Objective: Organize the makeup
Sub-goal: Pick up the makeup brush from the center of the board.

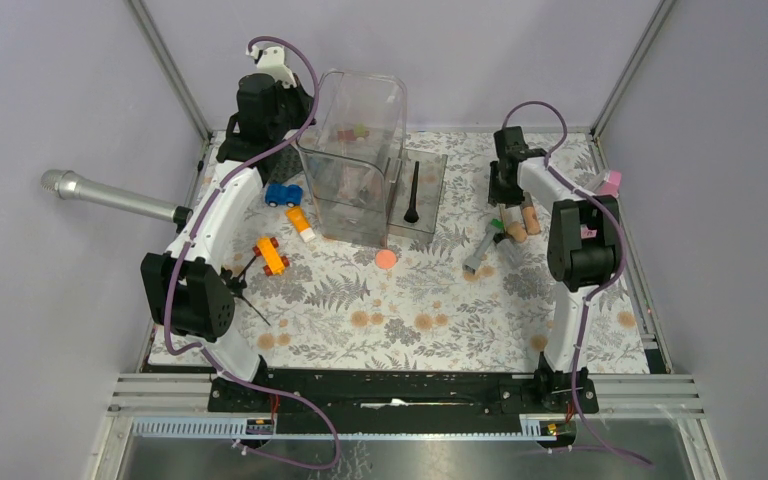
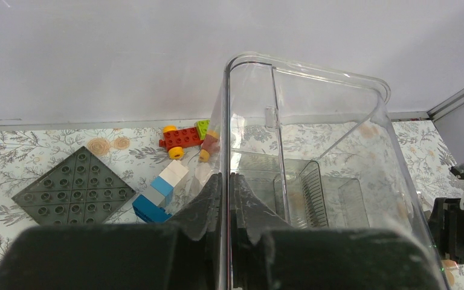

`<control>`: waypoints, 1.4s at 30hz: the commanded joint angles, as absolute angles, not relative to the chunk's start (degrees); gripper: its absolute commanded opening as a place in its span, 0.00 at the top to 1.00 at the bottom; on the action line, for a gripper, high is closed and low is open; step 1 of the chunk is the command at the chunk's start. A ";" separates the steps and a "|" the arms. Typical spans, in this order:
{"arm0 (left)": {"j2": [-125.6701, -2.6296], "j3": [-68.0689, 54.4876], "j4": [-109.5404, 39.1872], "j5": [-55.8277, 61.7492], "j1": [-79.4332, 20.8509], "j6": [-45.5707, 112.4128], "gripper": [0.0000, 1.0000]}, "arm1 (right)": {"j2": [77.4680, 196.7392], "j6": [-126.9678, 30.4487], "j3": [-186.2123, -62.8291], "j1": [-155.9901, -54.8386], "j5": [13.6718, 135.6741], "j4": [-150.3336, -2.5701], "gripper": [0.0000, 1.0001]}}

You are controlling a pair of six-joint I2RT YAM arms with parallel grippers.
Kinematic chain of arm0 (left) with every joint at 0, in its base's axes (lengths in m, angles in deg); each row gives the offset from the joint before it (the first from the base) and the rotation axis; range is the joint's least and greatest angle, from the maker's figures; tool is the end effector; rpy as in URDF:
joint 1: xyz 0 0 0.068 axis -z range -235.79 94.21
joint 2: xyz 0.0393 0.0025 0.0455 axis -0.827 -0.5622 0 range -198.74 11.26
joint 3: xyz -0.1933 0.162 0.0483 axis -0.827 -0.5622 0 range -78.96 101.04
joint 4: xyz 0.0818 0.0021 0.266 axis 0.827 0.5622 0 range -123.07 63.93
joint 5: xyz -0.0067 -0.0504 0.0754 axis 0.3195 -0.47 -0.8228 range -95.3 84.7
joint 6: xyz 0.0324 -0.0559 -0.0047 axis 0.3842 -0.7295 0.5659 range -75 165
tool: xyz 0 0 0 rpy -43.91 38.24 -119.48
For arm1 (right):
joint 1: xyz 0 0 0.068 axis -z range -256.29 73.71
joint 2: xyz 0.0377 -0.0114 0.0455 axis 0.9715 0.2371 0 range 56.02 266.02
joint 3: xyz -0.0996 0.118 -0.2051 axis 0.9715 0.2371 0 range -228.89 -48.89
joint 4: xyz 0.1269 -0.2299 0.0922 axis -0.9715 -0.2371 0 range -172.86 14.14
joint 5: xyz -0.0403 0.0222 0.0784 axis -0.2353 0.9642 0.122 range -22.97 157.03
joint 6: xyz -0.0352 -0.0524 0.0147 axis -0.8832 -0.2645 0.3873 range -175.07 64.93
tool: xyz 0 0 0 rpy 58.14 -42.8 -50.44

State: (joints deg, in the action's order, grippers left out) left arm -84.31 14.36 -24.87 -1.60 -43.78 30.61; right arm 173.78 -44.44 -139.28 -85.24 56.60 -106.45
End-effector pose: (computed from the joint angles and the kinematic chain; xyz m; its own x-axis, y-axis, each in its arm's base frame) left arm 0.4214 -0.0929 0.3868 -0.2388 -0.2027 -0.9497 0.2171 0.9421 -0.2557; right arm 0.4578 0.0629 0.1598 -0.8336 0.0523 -0.5498 0.0973 0.9938 -0.0529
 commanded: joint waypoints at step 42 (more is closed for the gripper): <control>-87.27 13.11 -15.23 1.95 -42.61 31.03 0.94 | 159.92 -35.86 -139.57 -88.17 61.04 -97.53 1.00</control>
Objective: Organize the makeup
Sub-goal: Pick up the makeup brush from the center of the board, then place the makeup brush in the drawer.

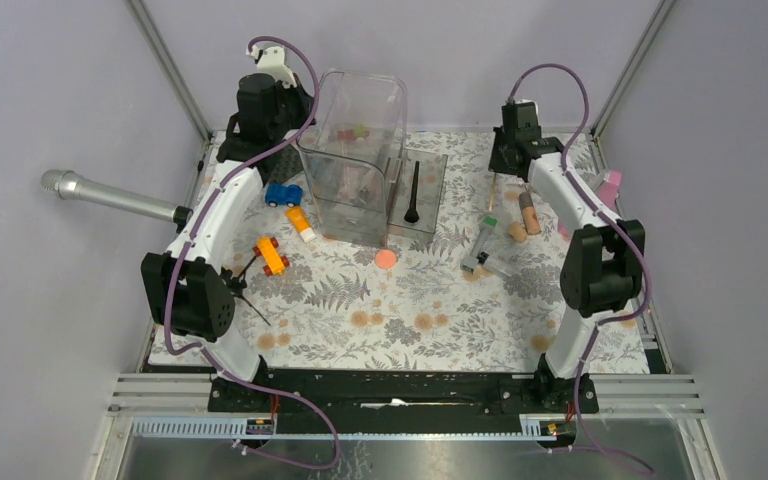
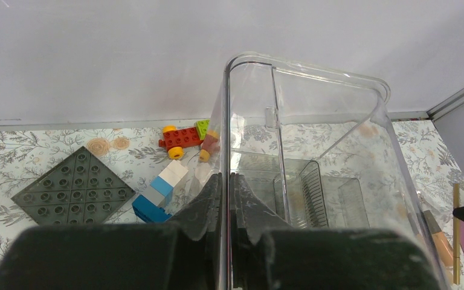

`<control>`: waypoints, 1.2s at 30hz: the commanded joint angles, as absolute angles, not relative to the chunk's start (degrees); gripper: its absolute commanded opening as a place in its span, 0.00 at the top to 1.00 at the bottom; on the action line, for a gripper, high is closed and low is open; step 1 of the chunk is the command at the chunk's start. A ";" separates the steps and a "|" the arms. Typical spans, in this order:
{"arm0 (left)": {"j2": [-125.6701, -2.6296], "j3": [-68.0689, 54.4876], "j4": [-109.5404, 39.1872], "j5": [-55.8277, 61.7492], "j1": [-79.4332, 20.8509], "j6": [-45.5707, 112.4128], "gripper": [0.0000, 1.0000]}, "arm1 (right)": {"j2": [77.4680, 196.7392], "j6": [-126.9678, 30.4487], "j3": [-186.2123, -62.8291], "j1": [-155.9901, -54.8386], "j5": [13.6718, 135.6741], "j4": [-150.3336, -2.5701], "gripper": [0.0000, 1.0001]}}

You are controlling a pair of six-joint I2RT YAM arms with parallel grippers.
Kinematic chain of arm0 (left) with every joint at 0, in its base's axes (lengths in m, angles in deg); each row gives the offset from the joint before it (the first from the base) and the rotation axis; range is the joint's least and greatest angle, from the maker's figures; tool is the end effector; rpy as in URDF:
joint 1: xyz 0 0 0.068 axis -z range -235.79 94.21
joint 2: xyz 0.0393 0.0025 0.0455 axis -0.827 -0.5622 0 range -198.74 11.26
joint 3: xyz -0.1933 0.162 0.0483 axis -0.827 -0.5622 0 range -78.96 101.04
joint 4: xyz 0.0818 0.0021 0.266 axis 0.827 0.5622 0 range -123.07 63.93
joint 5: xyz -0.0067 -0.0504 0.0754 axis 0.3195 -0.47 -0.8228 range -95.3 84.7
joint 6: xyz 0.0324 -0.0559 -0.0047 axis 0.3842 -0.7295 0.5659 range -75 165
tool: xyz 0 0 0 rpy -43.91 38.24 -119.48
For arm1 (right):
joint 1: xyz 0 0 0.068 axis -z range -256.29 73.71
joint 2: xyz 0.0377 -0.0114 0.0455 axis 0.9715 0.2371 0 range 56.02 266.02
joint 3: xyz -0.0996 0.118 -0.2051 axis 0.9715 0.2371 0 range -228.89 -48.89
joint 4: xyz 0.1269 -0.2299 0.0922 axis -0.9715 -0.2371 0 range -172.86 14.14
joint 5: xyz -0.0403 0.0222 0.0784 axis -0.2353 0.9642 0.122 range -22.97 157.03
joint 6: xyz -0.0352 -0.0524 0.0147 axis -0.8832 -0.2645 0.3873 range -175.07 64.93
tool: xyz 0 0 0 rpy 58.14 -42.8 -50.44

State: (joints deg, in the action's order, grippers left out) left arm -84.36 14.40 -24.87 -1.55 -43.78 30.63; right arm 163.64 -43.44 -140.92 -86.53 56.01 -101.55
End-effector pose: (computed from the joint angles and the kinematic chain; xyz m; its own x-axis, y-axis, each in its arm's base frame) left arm 0.4216 -0.0930 0.3867 -0.2391 -0.2023 -0.9497 0.2180 0.9419 -0.2555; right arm 0.4517 0.0718 0.2548 -0.6425 0.0850 -0.7616 0.0984 0.9948 0.0280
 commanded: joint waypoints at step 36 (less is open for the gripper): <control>-87.62 13.32 -15.24 2.26 -42.61 30.85 0.94 | 178.25 -25.11 -157.86 -100.56 66.23 -101.24 0.91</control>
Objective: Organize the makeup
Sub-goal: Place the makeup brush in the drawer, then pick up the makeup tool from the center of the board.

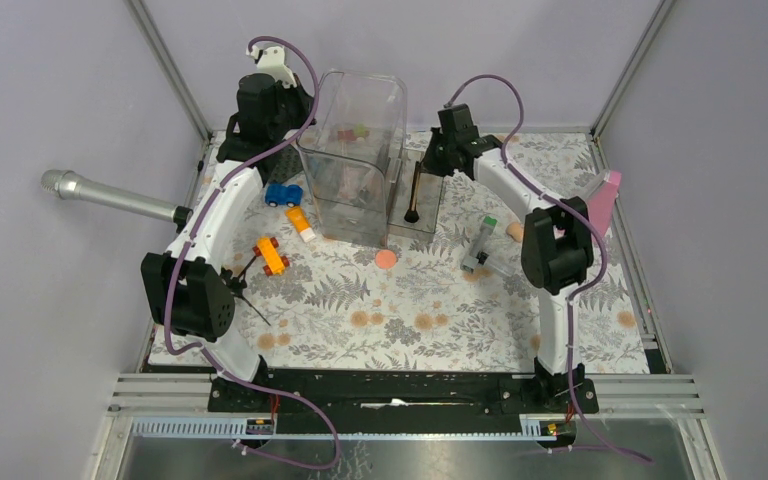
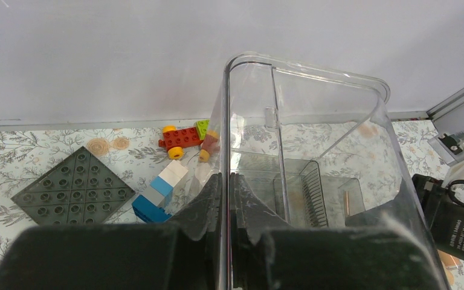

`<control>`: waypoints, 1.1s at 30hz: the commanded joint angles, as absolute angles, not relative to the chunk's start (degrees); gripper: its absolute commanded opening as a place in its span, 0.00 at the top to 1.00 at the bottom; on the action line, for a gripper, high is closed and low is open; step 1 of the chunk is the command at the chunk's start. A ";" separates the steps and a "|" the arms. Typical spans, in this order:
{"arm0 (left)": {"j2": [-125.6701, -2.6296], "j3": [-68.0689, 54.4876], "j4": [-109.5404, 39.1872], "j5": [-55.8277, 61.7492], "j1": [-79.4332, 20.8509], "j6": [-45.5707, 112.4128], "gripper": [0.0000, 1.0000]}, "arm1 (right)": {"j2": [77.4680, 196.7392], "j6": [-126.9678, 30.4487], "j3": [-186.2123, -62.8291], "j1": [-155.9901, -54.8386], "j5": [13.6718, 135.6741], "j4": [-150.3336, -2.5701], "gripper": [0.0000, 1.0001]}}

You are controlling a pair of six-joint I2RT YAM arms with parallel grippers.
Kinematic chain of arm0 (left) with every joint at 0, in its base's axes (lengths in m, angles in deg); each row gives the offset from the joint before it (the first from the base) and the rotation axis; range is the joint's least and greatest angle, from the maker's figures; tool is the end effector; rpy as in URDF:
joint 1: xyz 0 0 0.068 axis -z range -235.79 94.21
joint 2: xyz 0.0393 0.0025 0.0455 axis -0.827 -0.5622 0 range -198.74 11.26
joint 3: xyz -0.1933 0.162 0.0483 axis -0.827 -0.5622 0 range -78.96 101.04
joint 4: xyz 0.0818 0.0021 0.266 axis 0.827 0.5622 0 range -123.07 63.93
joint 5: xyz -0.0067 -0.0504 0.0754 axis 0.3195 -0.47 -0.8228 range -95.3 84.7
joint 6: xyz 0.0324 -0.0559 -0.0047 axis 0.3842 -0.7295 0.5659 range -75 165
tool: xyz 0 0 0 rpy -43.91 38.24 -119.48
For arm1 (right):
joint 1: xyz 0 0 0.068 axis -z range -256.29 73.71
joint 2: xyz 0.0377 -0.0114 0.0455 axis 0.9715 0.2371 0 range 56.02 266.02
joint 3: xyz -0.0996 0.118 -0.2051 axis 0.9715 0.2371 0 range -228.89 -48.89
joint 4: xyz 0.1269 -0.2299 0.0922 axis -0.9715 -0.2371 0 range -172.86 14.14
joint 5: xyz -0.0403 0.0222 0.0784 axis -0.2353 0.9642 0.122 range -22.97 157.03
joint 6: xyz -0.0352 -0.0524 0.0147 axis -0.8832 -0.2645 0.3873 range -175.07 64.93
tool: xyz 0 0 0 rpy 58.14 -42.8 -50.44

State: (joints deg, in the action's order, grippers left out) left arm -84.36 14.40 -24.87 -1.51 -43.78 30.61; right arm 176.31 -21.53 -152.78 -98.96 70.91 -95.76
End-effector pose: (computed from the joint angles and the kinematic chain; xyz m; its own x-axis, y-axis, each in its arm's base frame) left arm 0.4216 -0.0930 0.3867 -0.2393 -0.2026 -0.9496 0.2185 0.9417 -0.2560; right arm 0.4732 0.2015 0.2367 -0.6955 0.3069 -0.6497 -0.0607 0.8759 0.4788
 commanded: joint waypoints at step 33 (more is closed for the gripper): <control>-86.92 13.22 -15.32 2.29 -42.61 30.64 0.95 | 159.58 -32.32 -137.07 -97.32 38.95 -108.04 0.40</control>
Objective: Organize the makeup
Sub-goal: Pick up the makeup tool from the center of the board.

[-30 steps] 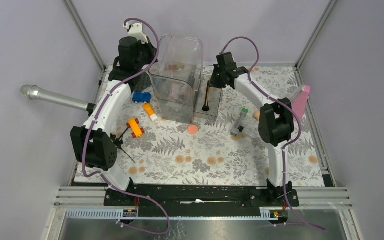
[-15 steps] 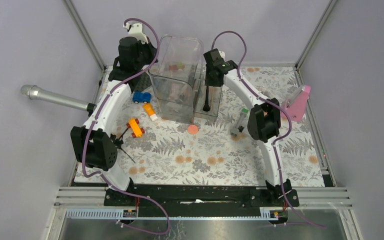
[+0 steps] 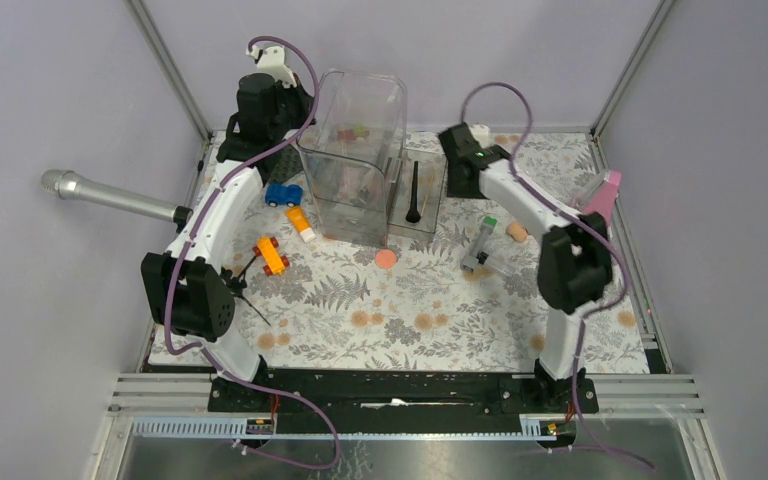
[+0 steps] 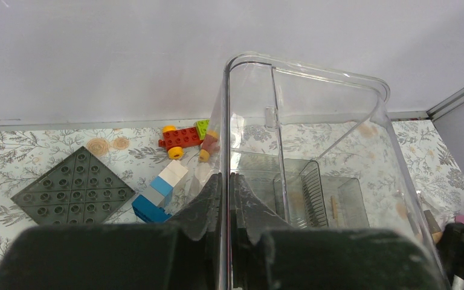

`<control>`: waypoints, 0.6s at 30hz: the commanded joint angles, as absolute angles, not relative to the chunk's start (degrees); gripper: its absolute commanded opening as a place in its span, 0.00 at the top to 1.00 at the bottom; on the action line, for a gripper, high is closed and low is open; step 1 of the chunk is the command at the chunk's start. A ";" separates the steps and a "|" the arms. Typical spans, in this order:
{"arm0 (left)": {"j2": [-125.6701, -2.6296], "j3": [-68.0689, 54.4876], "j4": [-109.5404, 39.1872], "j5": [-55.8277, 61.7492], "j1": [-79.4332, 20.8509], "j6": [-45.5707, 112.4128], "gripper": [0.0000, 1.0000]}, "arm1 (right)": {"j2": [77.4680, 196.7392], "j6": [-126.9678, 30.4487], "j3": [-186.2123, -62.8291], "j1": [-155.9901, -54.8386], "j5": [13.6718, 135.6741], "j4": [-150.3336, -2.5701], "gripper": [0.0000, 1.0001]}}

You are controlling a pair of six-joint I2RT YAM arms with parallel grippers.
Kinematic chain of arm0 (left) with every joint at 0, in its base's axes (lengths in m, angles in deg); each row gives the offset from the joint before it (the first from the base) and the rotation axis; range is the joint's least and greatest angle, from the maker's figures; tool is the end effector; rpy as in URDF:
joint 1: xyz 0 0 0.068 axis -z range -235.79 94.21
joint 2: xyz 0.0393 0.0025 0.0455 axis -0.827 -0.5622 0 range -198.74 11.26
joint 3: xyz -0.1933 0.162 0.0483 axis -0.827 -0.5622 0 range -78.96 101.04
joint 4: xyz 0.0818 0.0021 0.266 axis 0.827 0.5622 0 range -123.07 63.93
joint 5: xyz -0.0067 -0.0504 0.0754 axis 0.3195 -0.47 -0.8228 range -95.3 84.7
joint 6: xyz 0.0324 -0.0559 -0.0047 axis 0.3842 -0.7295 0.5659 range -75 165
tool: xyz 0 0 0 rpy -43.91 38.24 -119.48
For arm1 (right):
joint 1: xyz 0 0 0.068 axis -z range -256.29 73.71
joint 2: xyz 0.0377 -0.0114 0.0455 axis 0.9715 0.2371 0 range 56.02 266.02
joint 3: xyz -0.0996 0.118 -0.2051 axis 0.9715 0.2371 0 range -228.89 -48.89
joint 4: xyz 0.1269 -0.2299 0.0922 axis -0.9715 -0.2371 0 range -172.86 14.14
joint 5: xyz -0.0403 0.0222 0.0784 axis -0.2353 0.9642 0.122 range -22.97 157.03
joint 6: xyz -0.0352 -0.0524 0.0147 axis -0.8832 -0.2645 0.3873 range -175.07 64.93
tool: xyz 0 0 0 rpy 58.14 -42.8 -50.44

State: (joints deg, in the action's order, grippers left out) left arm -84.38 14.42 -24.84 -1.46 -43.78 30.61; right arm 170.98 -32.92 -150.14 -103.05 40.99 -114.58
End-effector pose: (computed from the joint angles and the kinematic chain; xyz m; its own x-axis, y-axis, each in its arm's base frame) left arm 0.4217 -0.0931 0.3866 -0.2400 -0.2024 -0.9494 0.2192 0.9415 -0.2561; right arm 0.4269 0.1905 0.2390 -0.7178 0.0174 -0.6960 0.1135 0.9892 -0.0923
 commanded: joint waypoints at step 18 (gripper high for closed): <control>-87.09 13.11 -15.38 2.78 -42.52 30.32 0.95 | 163.41 -53.27 -125.02 -86.30 51.29 -106.04 0.39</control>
State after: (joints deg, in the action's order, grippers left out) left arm -84.38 14.42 -24.84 -1.44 -43.78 30.41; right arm 162.37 -47.89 -125.57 -87.03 49.51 -107.84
